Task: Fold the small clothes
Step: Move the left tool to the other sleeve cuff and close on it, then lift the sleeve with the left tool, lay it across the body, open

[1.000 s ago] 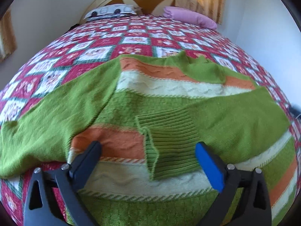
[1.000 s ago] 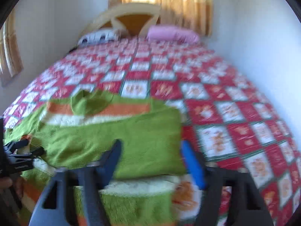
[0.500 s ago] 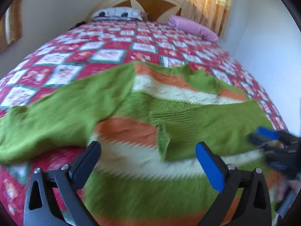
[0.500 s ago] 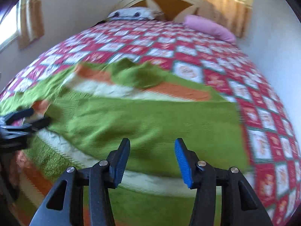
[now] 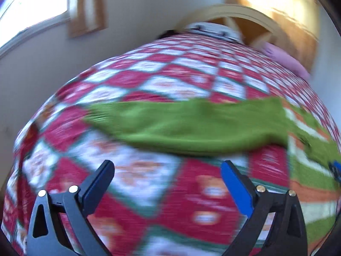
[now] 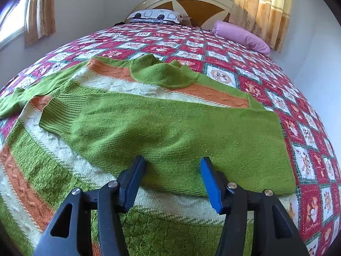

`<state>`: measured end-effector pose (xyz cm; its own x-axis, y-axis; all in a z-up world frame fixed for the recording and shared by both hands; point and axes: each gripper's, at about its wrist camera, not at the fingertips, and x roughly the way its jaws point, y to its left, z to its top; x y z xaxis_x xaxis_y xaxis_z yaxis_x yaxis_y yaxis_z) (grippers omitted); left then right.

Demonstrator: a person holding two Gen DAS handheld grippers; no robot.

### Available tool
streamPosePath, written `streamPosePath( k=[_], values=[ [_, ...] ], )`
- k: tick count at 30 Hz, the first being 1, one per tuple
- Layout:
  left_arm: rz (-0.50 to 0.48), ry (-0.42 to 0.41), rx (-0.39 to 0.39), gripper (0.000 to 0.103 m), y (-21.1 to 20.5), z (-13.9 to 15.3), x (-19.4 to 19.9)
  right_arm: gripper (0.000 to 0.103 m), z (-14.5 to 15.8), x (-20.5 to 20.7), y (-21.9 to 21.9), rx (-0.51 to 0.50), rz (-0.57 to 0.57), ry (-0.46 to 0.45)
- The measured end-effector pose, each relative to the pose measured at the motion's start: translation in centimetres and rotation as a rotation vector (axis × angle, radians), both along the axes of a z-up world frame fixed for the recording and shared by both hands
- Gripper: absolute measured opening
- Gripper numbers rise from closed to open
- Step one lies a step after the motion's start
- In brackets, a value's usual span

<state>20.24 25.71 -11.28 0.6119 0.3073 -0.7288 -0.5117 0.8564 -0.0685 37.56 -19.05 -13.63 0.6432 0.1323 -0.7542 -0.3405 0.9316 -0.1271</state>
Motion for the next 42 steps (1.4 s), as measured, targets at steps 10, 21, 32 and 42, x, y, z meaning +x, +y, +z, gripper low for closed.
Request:
streamPosePath(
  k=[10,21,32,42],
  values=[
    [0.257,-0.112,-0.282,0.058,9.7,-1.9,-0.3,0.059,0.0,-0.1,-0.1,0.003,-0.01,-0.008],
    [0.265,-0.111,-0.321,0.007,11.5,-2.8,2.3,0.061,0.0,-0.1,-0.2,0.003,-0.015,-0.01],
    [0.135,-0.239,-0.286,0.006,8.5,3.9,1.0,0.062,0.9,-0.2,-0.9,0.056,-0.02,-0.018],
    [0.019,-0.324,-0.291,0.006,3.8,9.6,4.1,0.062,7.8,-3.4,-4.3,0.134,-0.035,-0.15]
  ],
)
